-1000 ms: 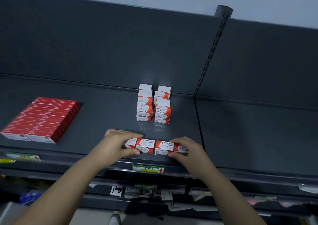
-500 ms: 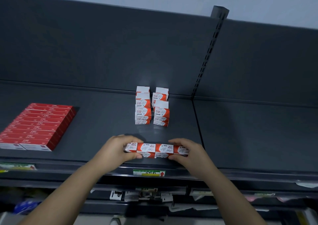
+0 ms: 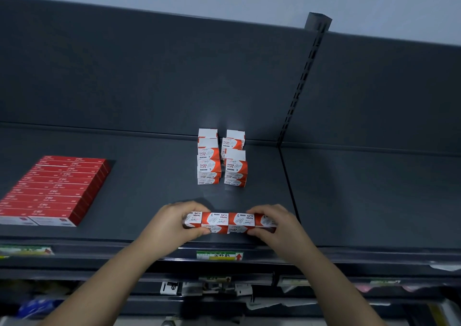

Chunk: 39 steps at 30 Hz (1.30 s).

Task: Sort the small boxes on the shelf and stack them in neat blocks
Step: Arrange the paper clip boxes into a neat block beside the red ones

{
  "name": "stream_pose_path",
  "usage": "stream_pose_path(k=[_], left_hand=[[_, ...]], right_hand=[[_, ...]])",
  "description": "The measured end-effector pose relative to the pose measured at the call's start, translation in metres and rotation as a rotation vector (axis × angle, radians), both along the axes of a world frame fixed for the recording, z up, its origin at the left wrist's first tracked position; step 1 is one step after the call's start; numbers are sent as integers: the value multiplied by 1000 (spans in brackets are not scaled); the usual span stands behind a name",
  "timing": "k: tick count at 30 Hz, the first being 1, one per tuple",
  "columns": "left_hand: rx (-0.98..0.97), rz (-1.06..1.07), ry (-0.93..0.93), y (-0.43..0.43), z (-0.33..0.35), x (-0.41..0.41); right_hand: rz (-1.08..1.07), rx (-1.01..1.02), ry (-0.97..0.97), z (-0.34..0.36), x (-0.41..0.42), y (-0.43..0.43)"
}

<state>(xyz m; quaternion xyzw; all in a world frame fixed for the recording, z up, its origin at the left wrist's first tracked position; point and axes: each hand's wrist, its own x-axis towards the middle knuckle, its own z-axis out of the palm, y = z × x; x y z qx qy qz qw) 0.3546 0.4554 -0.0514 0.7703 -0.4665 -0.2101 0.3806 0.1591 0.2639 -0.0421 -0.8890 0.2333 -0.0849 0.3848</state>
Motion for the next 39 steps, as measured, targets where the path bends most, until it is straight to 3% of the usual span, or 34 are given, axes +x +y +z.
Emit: stream_pose_path(k=[3, 5, 8, 11, 14, 21, 24, 26, 30, 39], left_hand=[[0, -32, -43, 1, 2, 1], [24, -49, -201, 2, 3, 1], [48, -33, -323, 5, 7, 4], [-76, 86, -193, 3, 17, 19], [-112, 178, -170, -10, 27, 42], [67, 88, -246, -54, 27, 77], [122, 55, -326, -61, 14, 79], [84, 72, -359, -60, 8, 79], [-52, 57, -347, -54, 0, 80], [-153, 8, -205, -51, 4, 78]], right_hand=[[30, -64, 34, 3, 2, 0], [63, -109, 107, 8, 3, -2], [58, -16, 187, 17, 4, -10], [-41, 116, 59, 29, 13, -21], [-139, 103, -10, 40, 33, -32], [-137, -81, 81, 40, 91, -37], [-140, -235, 242, 34, 102, -32], [-144, -333, 290, 29, 103, -28], [-171, -407, 209, 26, 99, -26], [-158, -306, 177, 31, 92, -22]])
